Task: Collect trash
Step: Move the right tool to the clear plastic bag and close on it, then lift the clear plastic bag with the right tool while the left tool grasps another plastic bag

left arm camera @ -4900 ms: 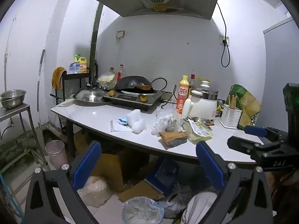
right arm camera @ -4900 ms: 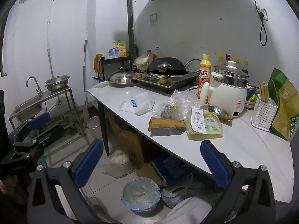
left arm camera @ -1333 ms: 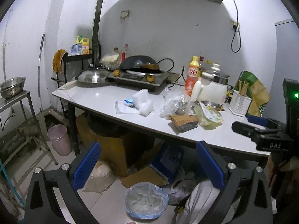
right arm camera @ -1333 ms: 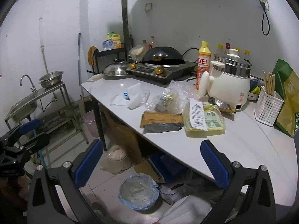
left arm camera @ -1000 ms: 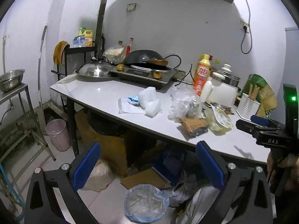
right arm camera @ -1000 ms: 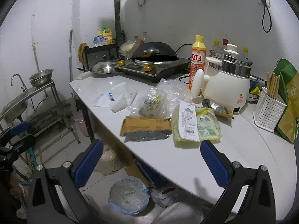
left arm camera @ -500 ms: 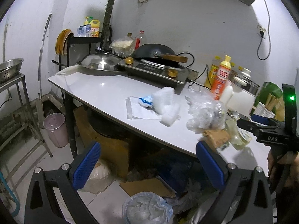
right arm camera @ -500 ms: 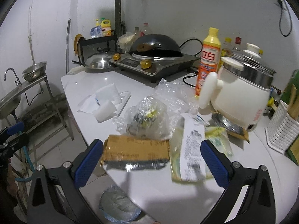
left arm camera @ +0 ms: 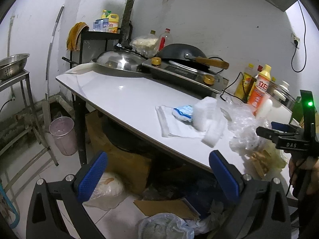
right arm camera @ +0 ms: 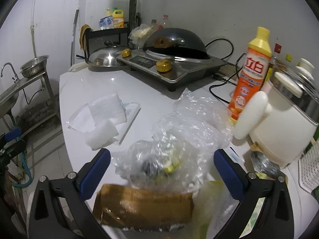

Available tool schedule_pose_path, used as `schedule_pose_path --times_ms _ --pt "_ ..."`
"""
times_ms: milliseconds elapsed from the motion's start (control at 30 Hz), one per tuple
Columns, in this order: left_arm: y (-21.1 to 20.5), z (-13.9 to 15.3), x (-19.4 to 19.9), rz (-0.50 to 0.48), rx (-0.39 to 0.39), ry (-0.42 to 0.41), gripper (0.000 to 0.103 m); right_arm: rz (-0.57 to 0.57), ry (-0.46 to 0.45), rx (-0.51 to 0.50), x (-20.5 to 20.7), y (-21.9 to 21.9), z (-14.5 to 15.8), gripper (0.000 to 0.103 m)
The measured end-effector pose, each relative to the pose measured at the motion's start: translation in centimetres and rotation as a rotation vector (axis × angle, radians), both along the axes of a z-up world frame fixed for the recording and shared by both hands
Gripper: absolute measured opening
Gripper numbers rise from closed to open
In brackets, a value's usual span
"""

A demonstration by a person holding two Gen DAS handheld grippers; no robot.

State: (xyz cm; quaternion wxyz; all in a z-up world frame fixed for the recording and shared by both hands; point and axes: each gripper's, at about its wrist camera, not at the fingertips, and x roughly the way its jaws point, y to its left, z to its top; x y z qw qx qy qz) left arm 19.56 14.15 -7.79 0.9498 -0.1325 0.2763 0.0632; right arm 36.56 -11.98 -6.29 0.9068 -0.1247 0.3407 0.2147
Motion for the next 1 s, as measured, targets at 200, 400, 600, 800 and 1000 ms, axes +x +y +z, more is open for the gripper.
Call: schedule_pose_path --times_ms 200,400,600,800,1000 --pt "0.3 -0.3 0.6 -0.015 -0.005 0.005 0.101 0.014 0.035 -0.037 0.6 1.2 -1.6 0.065" --pt "-0.8 0.2 0.7 -0.047 0.008 0.002 0.101 0.025 0.017 -0.028 0.3 1.0 -1.5 0.044" --pt "-2.4 2.0 0.0 -0.068 0.042 -0.026 0.101 0.042 -0.014 0.029 -0.8 -0.4 0.4 0.033" --pt "-4.8 4.0 -0.8 -0.091 0.080 -0.057 0.101 0.046 -0.065 0.097 -2.7 -2.2 3.2 0.033" --pt "-7.5 5.7 -1.3 -0.120 0.112 -0.081 0.101 0.034 -0.102 0.146 -4.8 -4.9 5.9 0.033"
